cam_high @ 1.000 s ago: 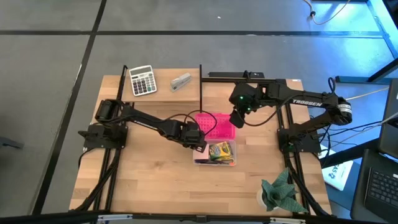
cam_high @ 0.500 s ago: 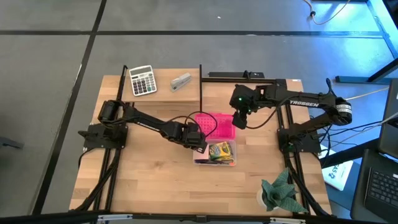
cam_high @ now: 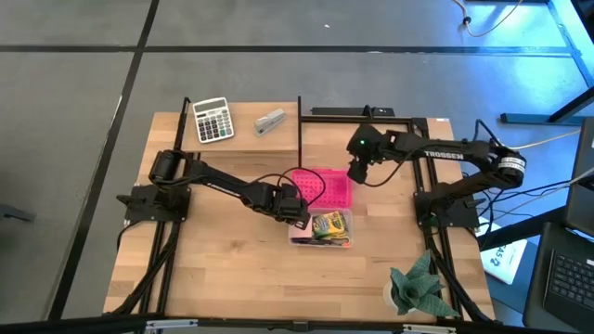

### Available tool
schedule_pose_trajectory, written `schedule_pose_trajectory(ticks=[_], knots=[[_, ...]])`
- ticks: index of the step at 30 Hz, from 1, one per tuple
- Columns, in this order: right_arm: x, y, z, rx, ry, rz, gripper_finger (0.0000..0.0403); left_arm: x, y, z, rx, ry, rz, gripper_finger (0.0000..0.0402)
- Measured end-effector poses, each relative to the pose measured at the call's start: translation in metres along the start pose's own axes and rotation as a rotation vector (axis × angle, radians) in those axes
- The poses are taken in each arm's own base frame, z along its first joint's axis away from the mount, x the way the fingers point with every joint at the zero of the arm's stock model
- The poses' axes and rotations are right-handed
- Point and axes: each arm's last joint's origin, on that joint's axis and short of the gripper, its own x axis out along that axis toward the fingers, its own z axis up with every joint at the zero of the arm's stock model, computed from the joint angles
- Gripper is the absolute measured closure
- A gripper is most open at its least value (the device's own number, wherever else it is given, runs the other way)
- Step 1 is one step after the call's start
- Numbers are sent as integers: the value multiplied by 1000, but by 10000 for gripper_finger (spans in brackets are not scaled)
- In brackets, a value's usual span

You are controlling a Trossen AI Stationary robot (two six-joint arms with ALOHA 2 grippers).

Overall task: Pack school essentials
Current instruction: Close the pink supply box

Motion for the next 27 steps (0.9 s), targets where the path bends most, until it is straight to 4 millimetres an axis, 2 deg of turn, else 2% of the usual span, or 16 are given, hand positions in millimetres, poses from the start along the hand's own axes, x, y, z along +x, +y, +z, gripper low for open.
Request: schedule_pose_trajectory(ticks=[6,15,20,27], knots=[[20,-14,-22,31,-36,87,194,0,-1,0,0,11,-8,305],[37,-20,-52,70,-29,55,194,0,-1,0,-1,16,-10,306],[41,-18,-59,66,-46,93,194,0,0,0,-2,16,-10,306],[51,-17,-56,72,-88,123,194,0,0,0,-1,16,-10,306]])
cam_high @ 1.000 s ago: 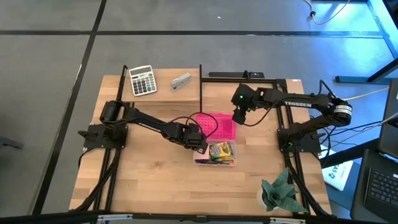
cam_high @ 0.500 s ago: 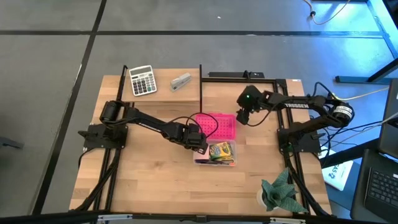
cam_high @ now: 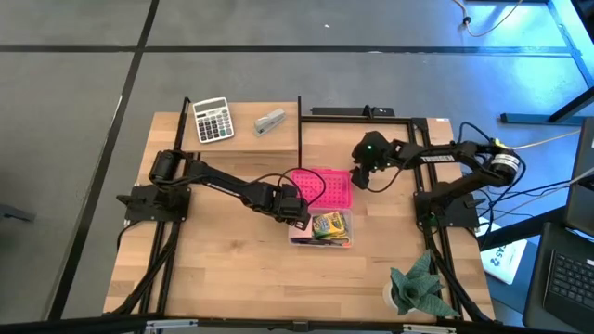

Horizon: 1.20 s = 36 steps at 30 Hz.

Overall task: Pack school essentials
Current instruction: Close the pink supply box

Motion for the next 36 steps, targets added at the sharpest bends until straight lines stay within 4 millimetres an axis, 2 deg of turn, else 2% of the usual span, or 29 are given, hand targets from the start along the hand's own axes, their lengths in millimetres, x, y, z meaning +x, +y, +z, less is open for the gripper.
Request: schedule_pose_trajectory(ticks=[4,9,14,25,36], knots=[[11,0,-5,5,43,30,194,0,0,0,0,0,0,306],[14,2,0,-5,35,112,194,0,0,0,0,0,0,306],[12,2,10,-34,4,136,194,0,0,0,1,1,1,306],[6,7,30,-103,-77,330,194,0,1,1,-2,6,10,306],[-1,10,39,-122,-23,457,194,1,3,7,-5,-2,14,305]])
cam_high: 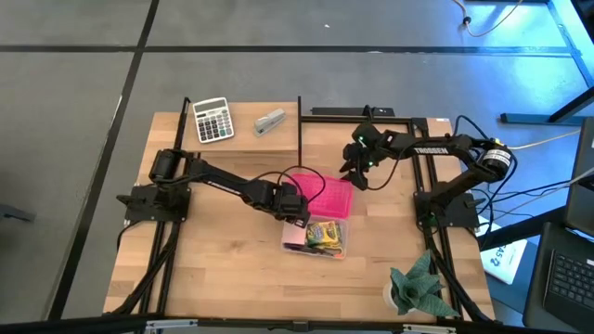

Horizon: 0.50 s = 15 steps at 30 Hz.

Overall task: Pack school essentials
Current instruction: Close the pink supply box

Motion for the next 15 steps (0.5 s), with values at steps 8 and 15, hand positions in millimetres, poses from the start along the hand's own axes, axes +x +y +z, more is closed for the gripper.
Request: schedule_pose_trajectory(ticks=[8,15], knots=[[0,0,0,3,4,6,194,0,-1,0,6,45,-22,305],[0,0,0,3,6,3,194,-16,0,4,23,40,-43,305]])
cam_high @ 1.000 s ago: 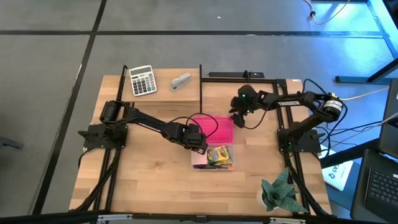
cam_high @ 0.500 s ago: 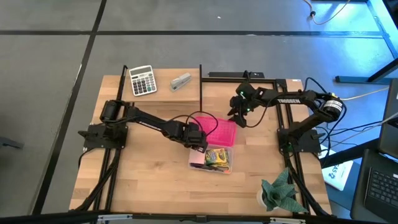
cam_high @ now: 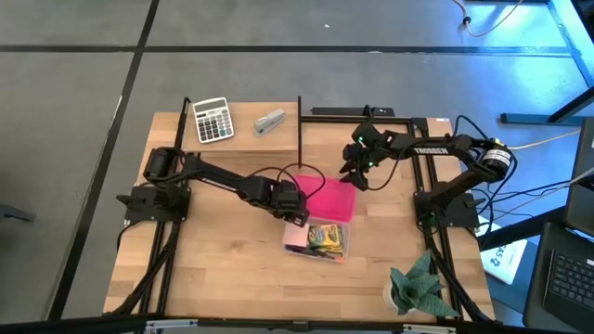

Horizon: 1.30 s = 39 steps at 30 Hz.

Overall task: Pack school essentials
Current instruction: Close the pink supply box

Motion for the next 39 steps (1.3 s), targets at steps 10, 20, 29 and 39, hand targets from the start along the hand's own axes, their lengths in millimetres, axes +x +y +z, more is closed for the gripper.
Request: schedule_pose_trajectory(ticks=[10,20,29,39], knots=[[0,0,0,-4,4,-22,194,-23,6,1,4,-1,25,305],[10,-10,-9,1,106,-177,194,-27,3,-10,31,47,5,305],[30,-16,-20,0,191,-142,194,-28,3,-12,38,49,19,305],[25,-11,-18,-48,169,-89,194,-28,2,-14,43,55,13,305]])
